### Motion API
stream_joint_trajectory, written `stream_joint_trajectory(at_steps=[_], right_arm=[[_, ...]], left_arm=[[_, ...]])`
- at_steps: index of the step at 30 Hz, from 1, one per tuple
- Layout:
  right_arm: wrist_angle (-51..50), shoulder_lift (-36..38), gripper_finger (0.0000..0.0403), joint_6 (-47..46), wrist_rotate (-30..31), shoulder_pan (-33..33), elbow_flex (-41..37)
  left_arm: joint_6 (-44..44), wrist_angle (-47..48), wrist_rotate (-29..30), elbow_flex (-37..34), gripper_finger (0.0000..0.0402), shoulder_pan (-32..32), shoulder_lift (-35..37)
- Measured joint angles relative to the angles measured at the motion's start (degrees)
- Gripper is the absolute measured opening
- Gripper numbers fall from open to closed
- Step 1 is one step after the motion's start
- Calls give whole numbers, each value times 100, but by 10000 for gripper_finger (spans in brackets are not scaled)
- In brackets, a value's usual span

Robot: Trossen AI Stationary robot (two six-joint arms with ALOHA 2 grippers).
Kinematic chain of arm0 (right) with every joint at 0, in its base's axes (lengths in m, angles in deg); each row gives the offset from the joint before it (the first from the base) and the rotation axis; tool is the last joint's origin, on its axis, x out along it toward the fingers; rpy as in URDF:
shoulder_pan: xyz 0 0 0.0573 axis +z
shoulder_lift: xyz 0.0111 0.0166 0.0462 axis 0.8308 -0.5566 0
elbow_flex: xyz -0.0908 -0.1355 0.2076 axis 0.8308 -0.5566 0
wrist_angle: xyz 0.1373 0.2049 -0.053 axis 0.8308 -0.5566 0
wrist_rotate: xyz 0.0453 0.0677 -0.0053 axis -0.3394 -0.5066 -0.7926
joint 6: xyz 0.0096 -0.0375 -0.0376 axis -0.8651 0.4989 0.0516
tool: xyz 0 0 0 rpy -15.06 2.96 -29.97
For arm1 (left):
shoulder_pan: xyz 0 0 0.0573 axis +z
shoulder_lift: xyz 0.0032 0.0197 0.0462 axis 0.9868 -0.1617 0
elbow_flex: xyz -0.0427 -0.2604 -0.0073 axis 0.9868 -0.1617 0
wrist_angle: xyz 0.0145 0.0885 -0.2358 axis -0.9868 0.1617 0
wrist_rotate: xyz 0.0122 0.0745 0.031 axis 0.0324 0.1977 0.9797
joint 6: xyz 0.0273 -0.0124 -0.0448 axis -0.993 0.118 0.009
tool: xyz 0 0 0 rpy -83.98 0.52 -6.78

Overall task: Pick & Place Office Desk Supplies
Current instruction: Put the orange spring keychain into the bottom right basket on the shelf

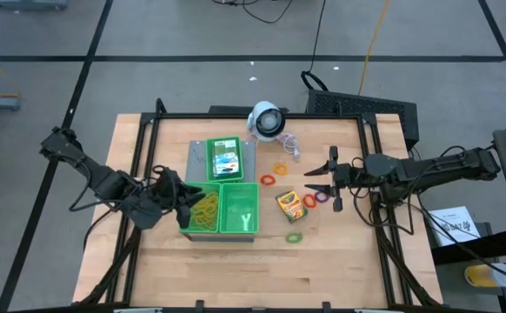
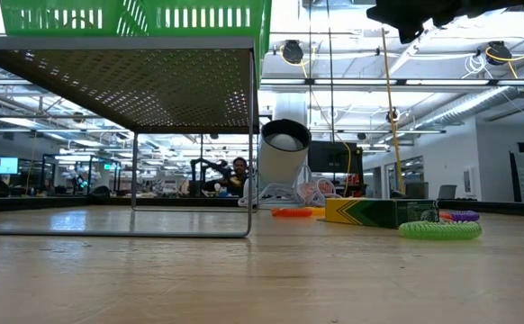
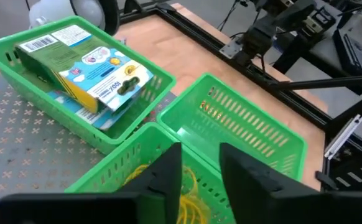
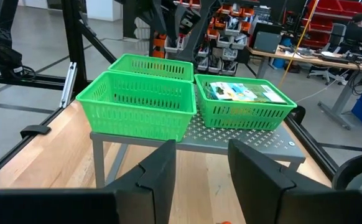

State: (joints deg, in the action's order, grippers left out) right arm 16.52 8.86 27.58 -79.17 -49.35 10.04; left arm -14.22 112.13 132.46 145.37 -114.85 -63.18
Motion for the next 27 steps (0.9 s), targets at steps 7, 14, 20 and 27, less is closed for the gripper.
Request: stream_joint_trajectory(at_steps=[7,14,20,27], right_arm=[[-14,0,134,0,0,0,0],[-363,0,134,-222,0,0,0],[-309,0,134,-367,5,0,-320],[-180,-16,134,-514,1116,-19,-840]], left_arm=[[-726,-106,3,0,194,0,114],[-1967,-448,90,11,228,99,482],[-2370,-395,-13,-68,230,387,688],[-3185,-2013,-944,-1355,230,978,1366]])
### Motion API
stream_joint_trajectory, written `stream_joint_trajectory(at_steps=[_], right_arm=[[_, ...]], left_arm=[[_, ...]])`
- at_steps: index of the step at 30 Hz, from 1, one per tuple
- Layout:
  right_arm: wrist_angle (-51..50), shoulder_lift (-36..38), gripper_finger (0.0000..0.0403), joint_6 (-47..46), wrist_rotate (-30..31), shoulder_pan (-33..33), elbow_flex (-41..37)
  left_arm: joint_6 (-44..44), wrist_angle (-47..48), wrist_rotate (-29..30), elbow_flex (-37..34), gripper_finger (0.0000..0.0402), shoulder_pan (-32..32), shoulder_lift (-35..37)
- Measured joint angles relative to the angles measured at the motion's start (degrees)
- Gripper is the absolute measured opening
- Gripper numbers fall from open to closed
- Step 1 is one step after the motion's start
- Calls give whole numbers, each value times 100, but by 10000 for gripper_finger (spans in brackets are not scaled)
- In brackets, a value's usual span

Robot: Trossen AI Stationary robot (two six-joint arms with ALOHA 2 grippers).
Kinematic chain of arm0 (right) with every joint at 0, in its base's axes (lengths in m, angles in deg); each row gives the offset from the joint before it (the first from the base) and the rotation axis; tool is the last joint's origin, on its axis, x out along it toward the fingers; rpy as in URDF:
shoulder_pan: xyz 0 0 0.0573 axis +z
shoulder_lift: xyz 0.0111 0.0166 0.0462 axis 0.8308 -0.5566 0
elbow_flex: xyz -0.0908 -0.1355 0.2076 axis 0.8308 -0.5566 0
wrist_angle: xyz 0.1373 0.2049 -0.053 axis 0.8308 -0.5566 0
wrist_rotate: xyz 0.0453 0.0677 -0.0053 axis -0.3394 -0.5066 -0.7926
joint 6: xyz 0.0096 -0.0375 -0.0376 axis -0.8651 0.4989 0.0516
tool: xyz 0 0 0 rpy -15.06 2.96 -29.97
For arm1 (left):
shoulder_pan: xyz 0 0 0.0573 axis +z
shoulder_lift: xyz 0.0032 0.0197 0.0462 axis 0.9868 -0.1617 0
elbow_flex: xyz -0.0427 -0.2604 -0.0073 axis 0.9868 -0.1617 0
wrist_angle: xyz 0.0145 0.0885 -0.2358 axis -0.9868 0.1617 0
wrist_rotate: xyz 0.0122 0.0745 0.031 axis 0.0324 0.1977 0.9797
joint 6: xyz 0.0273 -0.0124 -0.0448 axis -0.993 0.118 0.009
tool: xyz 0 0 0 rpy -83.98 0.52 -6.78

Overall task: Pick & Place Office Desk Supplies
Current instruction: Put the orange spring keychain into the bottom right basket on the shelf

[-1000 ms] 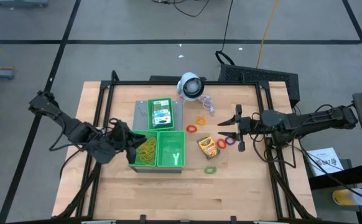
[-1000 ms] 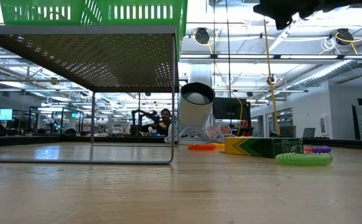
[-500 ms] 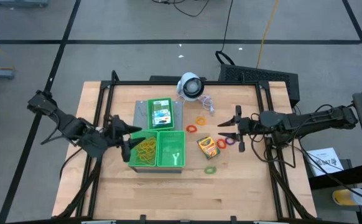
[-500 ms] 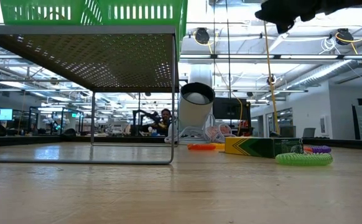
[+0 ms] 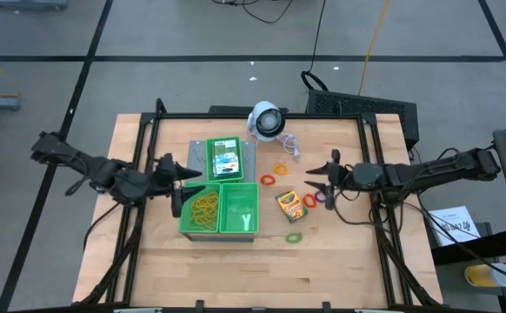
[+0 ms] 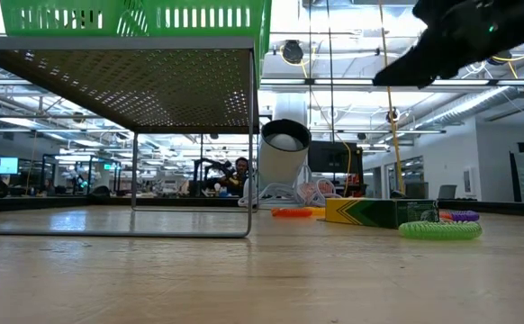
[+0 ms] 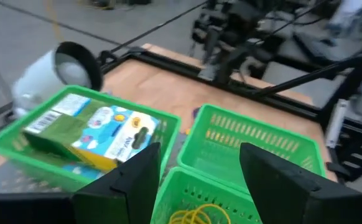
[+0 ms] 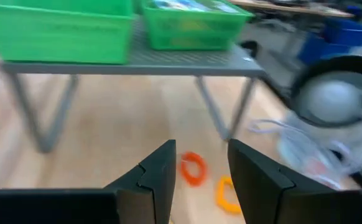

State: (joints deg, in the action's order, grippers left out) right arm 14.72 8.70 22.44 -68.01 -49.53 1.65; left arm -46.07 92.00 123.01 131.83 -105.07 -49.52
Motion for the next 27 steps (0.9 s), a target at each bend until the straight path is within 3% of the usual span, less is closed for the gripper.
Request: stream_joint_trajectory(at_steps=[3,8,14,18,22,27], right_arm=[[207,-127,134,-140,247,-146,-162],[333,-613,134,-527,-90,-464,-273],[1219,-1790,141,-448,-205,-845,-275],[2331,-2775,166,-385,-659,-1190,-243],[2337,-3672,197,-389,-712,-1577,220],[2267,-4665,218,-409,-1394,-1752,950]], left_arm=[[-278,-638,-476,-598,230,324,410],[-764,-1137,-716,-1289,230,708,1180],[-1025,-1749,-1127,-1868,230,1090,1876],[-1062,-1792,-1313,-2000,230,1205,2031],[-1061,-1795,-1281,-2011,230,1269,2009],[-969,-1792,-1265,-2011,230,1316,1897]])
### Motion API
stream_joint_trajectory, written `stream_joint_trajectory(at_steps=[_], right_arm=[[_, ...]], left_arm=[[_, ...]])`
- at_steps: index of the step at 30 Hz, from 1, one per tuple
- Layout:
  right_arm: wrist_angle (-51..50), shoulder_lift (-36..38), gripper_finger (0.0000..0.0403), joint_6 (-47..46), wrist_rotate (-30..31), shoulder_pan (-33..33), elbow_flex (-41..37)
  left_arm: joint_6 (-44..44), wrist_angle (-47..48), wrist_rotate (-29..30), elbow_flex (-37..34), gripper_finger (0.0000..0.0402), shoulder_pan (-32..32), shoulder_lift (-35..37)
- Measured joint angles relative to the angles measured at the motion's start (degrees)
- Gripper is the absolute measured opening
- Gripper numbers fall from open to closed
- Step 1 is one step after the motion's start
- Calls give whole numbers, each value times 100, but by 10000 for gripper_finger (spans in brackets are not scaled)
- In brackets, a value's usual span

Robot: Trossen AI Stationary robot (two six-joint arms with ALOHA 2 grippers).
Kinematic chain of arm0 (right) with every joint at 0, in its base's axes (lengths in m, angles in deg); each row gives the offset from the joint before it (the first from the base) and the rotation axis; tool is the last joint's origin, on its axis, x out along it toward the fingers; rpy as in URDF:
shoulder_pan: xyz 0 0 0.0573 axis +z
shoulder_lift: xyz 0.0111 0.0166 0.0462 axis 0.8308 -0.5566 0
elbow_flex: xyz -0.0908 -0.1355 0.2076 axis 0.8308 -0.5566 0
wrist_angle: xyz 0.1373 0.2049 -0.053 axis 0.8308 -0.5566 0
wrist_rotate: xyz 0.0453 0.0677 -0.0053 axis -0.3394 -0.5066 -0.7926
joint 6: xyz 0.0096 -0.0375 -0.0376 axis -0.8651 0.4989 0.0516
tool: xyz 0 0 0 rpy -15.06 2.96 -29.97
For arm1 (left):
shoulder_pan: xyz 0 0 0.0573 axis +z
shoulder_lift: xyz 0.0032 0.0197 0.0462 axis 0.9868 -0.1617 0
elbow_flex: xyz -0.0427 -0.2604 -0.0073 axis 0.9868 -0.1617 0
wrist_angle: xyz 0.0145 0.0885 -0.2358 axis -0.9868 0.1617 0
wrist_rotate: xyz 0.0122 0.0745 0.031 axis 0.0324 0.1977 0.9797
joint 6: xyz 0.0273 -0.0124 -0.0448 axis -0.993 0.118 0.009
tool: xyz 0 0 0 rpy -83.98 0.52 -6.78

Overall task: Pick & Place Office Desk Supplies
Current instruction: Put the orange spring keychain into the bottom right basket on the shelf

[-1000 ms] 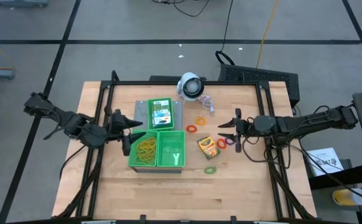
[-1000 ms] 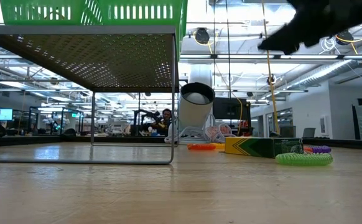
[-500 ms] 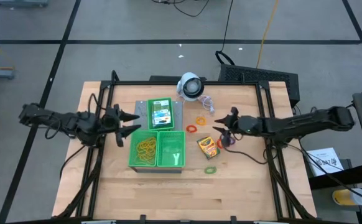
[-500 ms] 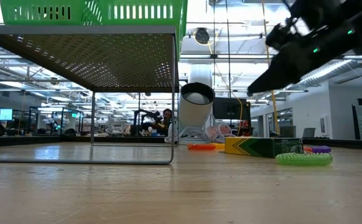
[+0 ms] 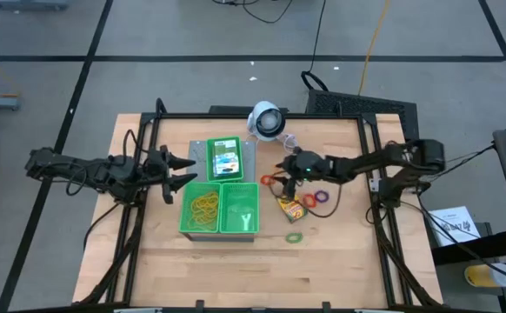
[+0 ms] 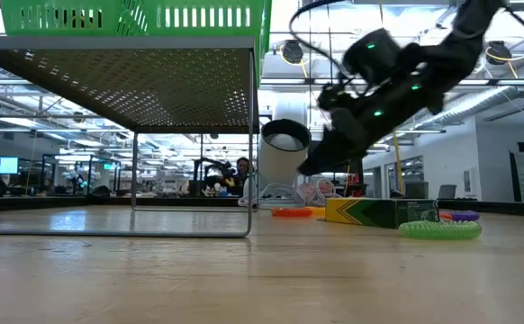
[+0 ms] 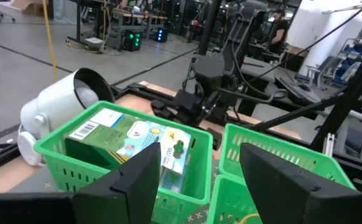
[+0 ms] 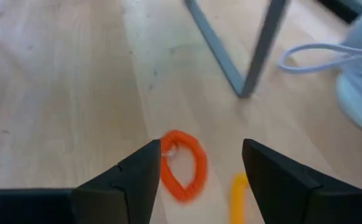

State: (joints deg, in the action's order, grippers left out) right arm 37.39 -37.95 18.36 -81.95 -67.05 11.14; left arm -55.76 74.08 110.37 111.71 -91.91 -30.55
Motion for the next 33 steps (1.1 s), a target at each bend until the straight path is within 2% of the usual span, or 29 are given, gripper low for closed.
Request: stream_joint_trajectory(at_steps=[5,11,19,26,31,33], right_arm=[[-214,-754,211,19,-42,-11,578],[-457,-1349,193,13,-37,-35,860],[-1134,-1493,163,-106,-31,-85,900],[-1937,-1428,94,28,-37,-63,889],[-2040,-1430,22,72,-46,-53,880],[-2018,-1397,12,134,-48,-53,878]], left_arm=[[40,2,1,0,230,0,-183],[254,2,5,0,230,0,-426],[287,-42,30,0,230,2,-432],[304,-42,63,0,230,2,-434],[335,-42,69,0,230,2,-432],[330,-42,69,0,230,0,-434]])
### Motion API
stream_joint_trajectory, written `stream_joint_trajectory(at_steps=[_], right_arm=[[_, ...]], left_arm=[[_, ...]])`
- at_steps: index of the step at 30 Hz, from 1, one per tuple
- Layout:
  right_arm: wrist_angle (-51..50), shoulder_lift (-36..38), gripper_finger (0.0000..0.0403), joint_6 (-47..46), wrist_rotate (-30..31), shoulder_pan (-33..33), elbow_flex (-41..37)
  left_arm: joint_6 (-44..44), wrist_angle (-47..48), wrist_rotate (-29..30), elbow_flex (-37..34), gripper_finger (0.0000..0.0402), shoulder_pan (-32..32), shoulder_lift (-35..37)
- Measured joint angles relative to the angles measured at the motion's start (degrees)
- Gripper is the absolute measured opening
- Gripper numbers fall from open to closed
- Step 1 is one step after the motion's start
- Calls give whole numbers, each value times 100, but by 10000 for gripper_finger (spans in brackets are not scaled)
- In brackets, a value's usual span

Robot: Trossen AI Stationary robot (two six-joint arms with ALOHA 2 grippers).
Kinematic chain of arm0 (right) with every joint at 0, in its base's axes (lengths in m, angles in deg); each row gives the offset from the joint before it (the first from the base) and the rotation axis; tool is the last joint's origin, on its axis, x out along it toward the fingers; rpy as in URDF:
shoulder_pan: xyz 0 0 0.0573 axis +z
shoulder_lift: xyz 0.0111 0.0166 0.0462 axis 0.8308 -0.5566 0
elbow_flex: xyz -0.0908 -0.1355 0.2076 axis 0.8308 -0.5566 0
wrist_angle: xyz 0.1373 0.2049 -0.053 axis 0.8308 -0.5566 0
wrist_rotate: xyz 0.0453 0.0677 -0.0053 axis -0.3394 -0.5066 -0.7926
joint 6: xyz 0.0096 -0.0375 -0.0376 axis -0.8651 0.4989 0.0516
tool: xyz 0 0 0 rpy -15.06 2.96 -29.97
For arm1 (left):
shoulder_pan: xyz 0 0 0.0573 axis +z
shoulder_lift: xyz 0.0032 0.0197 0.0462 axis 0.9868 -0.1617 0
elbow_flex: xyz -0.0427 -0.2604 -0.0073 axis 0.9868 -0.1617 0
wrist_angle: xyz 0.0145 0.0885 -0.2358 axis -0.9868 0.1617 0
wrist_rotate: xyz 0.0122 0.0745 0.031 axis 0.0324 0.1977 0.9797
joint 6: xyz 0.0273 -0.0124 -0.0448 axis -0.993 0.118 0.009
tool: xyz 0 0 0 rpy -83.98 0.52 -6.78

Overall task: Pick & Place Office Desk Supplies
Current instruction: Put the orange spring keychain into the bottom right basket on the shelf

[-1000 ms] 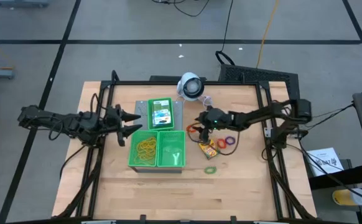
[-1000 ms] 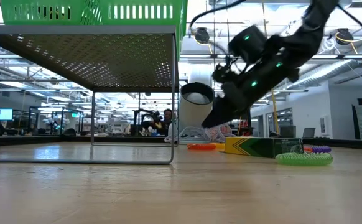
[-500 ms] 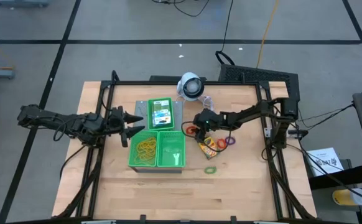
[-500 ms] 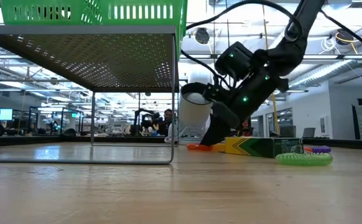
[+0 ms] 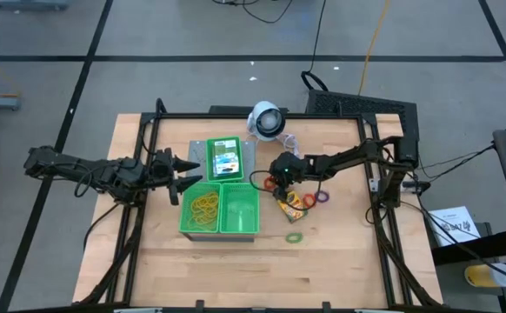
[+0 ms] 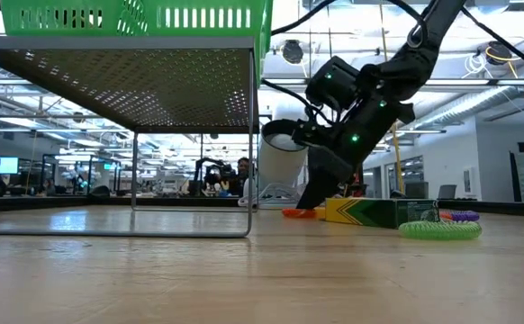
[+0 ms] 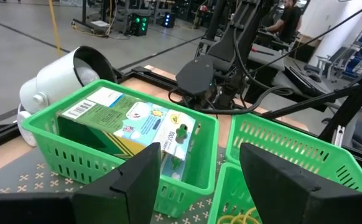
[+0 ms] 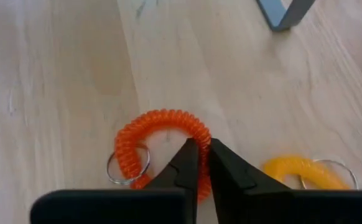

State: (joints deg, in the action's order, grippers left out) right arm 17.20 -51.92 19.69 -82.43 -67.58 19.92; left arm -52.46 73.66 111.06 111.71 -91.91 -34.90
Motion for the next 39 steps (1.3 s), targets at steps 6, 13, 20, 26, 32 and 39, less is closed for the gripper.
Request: stream_joint_trajectory(at_steps=[6,13,20,26,32,39], right_arm=[[-174,743,9,309,8,46,-38],[26,2135,5,631,4,183,-80],[74,3144,4,646,-349,588,-339],[983,3222,4,364,-1356,1202,-619],[2312,2784,4,398,-1335,1692,-636],[3367,2228,4,384,-1329,1673,-635]], left_arm=[[65,-9,4,0,230,2,-4],[-27,-113,126,0,230,6,-32],[-89,-168,220,0,230,34,-45],[-173,-247,240,0,230,32,-44],[-165,-291,245,0,230,32,-44],[-35,-308,245,0,230,32,-44]])
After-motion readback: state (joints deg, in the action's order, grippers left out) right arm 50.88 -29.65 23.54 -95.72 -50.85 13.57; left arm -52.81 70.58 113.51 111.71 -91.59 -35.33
